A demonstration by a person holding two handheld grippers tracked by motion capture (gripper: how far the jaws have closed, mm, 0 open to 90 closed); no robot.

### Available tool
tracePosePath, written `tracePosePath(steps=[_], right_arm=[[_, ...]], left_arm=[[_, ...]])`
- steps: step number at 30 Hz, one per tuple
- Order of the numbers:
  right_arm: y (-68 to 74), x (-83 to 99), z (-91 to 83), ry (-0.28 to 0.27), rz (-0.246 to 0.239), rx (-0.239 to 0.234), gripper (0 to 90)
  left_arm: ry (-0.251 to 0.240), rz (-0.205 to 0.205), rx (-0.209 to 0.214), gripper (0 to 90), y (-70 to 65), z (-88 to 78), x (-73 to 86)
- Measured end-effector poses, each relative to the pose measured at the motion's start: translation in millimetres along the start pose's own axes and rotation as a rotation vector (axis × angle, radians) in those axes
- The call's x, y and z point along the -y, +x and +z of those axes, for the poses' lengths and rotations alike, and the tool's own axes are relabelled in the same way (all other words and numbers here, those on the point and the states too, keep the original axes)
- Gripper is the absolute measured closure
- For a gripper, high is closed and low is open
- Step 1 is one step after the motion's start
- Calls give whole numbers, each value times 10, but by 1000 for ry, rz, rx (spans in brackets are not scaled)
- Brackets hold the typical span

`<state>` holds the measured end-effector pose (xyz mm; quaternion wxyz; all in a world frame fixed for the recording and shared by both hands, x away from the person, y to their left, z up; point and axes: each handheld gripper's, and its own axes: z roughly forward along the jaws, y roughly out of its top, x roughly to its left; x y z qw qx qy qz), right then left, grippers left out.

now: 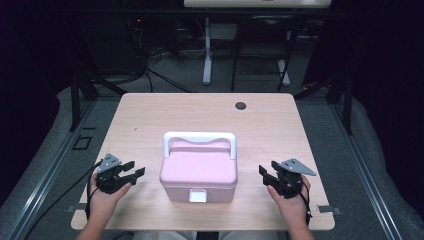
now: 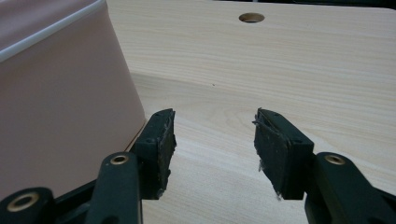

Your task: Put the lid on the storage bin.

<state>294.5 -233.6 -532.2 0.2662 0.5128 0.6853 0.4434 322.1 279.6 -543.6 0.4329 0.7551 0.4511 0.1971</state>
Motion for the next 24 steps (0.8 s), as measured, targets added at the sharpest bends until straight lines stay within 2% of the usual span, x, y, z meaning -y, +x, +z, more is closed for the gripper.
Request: tracePosePath(steps=[5, 15, 20, 23, 24], right_arm=[[-22, 32, 34, 14, 9, 5, 468], [-77, 66, 81, 27, 47, 6, 453], [-76, 74, 93, 35, 42, 7, 450], [-71, 76, 94, 36, 43, 4, 446], [-69, 76, 94, 36, 42, 2, 444]], left_arm=[[4, 5, 5, 468, 2, 20, 14], [-7, -33, 7, 444, 64, 39, 51], [-14, -40, 28, 461, 50, 56, 50], [-30, -50, 20, 465, 48, 53, 44], [-37, -65, 18, 469, 55, 45, 42]])
